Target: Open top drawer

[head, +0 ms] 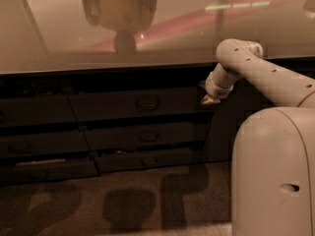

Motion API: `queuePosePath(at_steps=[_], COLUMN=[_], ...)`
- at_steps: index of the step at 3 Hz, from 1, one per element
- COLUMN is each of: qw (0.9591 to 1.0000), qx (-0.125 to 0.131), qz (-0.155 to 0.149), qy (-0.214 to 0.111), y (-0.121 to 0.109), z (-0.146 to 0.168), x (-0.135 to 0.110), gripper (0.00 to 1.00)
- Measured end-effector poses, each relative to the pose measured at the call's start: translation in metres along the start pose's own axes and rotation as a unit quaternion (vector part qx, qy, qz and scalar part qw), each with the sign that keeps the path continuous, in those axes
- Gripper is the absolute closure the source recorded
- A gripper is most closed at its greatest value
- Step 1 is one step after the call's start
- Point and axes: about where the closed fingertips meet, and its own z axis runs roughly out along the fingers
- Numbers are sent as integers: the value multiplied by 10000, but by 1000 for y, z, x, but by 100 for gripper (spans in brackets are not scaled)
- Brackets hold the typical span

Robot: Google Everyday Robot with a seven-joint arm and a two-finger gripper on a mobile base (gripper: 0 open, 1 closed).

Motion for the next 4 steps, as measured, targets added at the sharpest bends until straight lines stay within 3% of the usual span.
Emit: queuePosePath(at_steps=[4], qw=[10000], qx=[21], qz=[-50], qy=[-29], y=[0], z=[-12], x=[-3], gripper=[100])
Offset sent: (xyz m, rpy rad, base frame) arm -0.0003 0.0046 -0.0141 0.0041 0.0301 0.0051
